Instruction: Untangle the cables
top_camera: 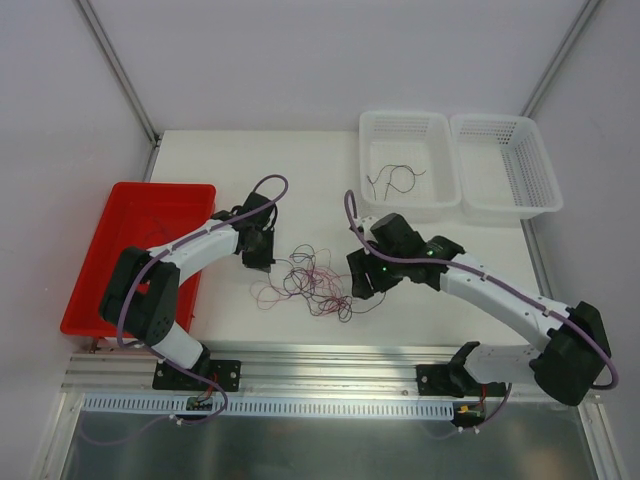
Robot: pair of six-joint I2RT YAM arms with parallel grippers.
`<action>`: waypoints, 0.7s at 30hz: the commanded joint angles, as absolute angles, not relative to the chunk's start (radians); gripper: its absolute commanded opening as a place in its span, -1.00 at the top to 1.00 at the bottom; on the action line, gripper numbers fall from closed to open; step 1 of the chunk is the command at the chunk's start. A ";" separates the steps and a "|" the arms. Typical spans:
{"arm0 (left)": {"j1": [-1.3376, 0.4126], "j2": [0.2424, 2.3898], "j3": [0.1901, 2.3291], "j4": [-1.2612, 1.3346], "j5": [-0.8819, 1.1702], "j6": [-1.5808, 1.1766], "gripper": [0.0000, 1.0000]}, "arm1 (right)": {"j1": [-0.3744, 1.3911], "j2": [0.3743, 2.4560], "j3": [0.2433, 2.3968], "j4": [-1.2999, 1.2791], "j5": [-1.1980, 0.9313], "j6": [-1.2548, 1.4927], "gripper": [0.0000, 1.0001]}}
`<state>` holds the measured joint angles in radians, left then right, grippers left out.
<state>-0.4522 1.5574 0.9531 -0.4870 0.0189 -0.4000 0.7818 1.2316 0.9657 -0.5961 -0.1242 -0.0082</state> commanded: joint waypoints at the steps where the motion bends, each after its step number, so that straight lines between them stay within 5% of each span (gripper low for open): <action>1: -0.460 1.528 0.982 -0.505 0.025 -0.374 1.00 | 0.819 1.270 0.922 -0.526 -0.342 -0.067 -0.22; 21: -0.460 1.534 0.985 -0.506 0.031 -0.370 1.00 | 0.888 1.516 0.926 -0.436 -0.296 -0.103 -0.03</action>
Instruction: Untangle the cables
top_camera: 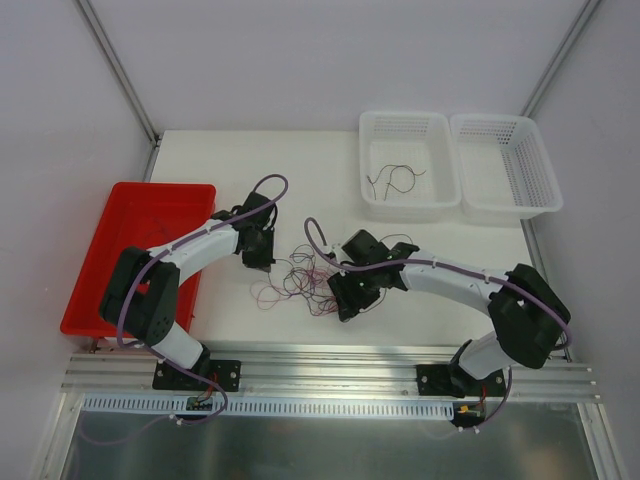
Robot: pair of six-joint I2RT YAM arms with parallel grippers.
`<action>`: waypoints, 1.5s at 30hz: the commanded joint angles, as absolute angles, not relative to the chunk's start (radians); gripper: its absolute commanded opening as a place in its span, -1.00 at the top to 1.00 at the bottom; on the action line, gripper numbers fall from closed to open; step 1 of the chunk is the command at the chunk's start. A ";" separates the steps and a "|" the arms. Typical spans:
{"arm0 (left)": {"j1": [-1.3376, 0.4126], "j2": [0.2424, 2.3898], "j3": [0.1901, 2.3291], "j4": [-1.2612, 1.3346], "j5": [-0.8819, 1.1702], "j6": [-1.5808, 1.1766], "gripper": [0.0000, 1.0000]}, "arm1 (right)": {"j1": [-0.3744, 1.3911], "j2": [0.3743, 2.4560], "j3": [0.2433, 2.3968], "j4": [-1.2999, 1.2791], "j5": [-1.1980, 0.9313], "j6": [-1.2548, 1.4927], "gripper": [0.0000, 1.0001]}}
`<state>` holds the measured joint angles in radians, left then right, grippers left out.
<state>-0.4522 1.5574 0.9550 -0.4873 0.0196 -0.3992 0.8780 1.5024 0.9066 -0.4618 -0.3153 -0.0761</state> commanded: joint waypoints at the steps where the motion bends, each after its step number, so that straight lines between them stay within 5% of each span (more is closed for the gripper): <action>1: -0.460 1.534 0.986 -0.505 0.029 -0.370 1.00 | 0.891 1.519 0.930 -0.436 -0.290 -0.106 -0.03; 8: -0.460 1.540 0.986 -0.505 0.028 -0.368 1.00 | 0.917 1.522 0.953 -0.459 -0.218 -0.129 0.02; 11: -0.460 1.543 0.988 -0.506 0.023 -0.368 1.00 | 0.922 1.535 0.953 -0.456 -0.236 -0.135 0.31; 15: -0.460 1.552 0.986 -0.506 0.005 -0.367 1.00 | 0.928 1.514 0.957 -0.474 -0.265 -0.146 0.97; 29: -0.459 1.641 1.002 -0.551 -0.083 -0.367 1.00 | 0.916 1.071 1.408 -0.963 -0.049 -0.265 0.99; 45: -0.460 1.649 1.011 -0.566 -0.098 -0.368 1.00 | 0.908 0.865 1.536 -0.704 0.377 -0.302 0.99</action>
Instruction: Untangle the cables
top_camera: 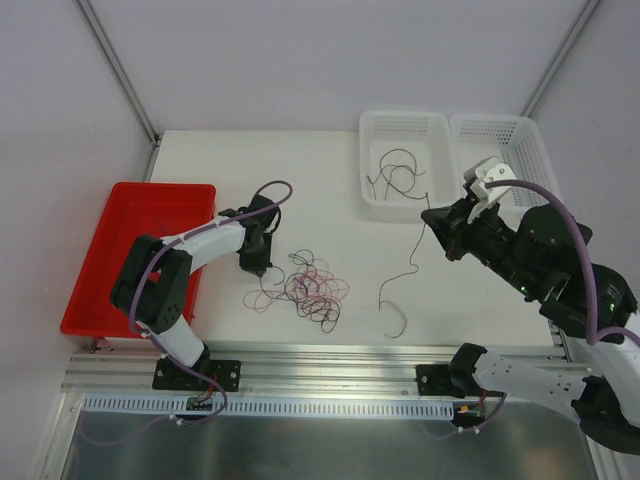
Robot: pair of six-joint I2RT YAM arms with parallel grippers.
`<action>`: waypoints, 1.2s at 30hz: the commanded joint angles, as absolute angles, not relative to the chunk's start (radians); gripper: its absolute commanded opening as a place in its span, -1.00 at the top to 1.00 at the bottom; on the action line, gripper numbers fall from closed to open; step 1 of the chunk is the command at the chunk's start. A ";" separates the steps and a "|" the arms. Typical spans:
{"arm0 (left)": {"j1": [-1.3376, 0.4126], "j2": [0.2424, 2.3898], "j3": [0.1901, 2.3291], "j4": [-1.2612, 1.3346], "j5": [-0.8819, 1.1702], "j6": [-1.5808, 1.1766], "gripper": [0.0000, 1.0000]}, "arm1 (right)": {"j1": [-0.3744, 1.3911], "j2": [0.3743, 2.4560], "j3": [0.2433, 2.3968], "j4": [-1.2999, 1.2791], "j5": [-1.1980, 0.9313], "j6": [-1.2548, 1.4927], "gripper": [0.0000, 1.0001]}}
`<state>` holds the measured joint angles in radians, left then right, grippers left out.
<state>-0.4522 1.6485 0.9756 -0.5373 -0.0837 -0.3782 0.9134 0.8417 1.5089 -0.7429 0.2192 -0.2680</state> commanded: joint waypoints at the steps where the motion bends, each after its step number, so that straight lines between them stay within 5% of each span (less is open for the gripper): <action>1: -0.459 1.648 1.011 -0.566 -0.100 -0.368 1.00 | 0.904 0.870 1.526 -0.706 0.396 -0.302 0.99; 20: -0.460 1.456 0.996 -0.532 -0.091 -0.365 0.90 | 0.580 1.003 0.766 -0.650 0.336 0.238 0.93; 24: -0.460 1.373 0.979 -0.515 -0.101 -0.353 0.70 | 0.513 1.109 0.755 -0.669 0.363 0.255 0.51; 28: -0.459 1.307 0.954 -0.500 -0.115 -0.339 0.50 | 0.482 1.173 0.768 -0.635 0.362 0.226 -0.43; 31: -0.460 1.272 0.942 -0.494 -0.126 -0.334 0.40 | 0.463 1.212 0.787 -0.623 0.376 0.218 -0.89; 36: -0.460 1.240 0.931 -0.482 -0.126 -0.330 0.26 | 0.373 1.270 0.790 -0.597 0.365 0.235 -0.93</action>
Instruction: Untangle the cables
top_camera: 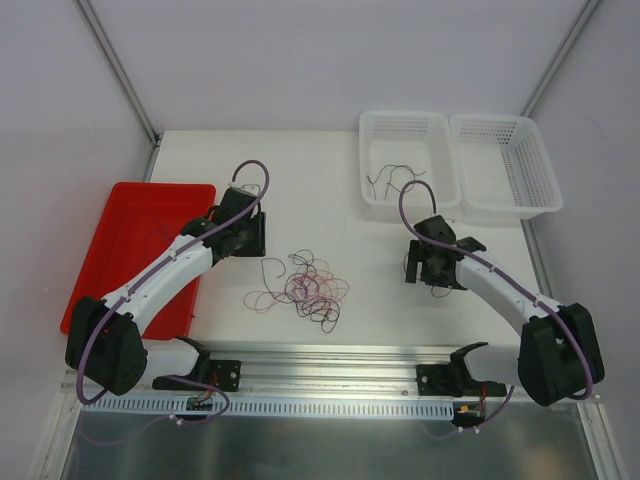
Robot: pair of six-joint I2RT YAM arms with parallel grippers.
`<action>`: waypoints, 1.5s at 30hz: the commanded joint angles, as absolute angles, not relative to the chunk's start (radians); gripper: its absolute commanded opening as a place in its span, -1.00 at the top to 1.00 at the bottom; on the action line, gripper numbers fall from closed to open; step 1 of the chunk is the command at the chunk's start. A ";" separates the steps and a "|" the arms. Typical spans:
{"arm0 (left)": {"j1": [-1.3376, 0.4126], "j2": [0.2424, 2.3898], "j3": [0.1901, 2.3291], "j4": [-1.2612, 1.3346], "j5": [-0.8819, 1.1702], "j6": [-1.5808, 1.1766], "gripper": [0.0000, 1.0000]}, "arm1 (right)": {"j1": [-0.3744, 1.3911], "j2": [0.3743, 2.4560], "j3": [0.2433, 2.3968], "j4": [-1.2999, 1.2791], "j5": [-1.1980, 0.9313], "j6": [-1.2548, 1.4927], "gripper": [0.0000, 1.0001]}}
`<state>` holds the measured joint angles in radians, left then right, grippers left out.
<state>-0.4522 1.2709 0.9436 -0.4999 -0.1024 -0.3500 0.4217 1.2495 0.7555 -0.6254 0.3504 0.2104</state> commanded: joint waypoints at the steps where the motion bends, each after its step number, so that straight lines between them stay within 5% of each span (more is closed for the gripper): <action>1: -0.460 1.236 0.931 -0.480 -0.126 -0.328 0.25 | 0.358 1.288 0.788 -0.592 0.361 0.238 -0.93; 17: -0.459 1.252 0.937 -0.480 -0.098 -0.324 0.22 | 0.141 1.480 0.792 -0.443 0.213 0.284 -0.90; 23: -0.459 1.252 0.936 -0.480 -0.101 -0.324 0.21 | 0.141 1.526 0.778 -0.430 0.199 0.291 -0.14; 27: -0.459 1.250 0.936 -0.480 -0.101 -0.324 0.22 | 0.141 1.540 0.762 -0.422 0.181 0.278 0.93; 28: -0.459 1.249 0.936 -0.480 -0.103 -0.324 0.21 | 0.140 1.534 0.759 -0.416 0.164 0.270 0.98; 36: -0.457 1.236 0.934 -0.479 -0.106 -0.325 0.17 | 0.150 1.280 0.776 -0.500 0.110 0.200 0.99; 45: -0.459 1.212 0.930 -0.476 -0.118 -0.327 -0.44 | 0.156 1.068 1.162 -0.750 0.074 0.103 0.99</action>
